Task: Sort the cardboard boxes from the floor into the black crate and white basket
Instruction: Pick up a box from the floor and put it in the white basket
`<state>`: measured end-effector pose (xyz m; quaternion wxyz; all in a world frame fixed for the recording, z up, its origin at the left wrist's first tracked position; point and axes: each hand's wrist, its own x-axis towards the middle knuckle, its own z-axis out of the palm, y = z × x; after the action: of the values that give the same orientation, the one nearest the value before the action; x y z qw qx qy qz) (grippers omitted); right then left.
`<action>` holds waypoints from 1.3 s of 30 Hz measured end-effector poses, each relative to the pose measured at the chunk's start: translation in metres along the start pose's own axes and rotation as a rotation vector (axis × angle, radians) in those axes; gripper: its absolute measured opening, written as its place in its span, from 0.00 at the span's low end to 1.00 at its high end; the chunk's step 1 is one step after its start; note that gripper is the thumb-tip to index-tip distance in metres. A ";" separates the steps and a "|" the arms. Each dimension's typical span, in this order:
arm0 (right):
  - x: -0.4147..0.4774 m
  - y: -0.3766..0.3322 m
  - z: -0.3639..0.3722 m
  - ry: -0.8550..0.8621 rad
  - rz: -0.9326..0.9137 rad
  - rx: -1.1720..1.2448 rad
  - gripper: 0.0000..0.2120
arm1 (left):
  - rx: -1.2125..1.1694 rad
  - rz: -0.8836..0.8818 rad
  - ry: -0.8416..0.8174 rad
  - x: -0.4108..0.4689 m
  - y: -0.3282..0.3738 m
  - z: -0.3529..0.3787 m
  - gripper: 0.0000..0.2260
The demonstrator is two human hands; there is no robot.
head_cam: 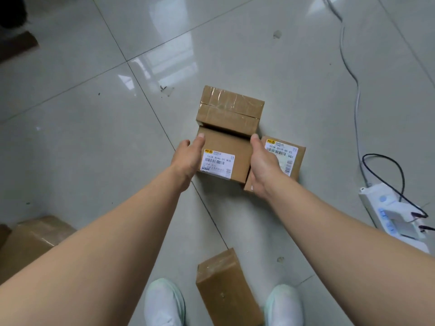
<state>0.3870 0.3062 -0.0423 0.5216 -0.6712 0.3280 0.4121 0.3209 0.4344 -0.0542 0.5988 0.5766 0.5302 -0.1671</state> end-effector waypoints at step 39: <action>-0.656 -0.251 0.001 -0.191 -0.568 -0.106 0.20 | -0.479 0.326 0.150 -0.611 0.273 -0.261 0.16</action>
<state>0.3134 0.3743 0.6526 0.6087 -0.7204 0.0547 0.3277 0.1940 0.4864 0.6508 0.6960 0.5069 0.4977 0.1041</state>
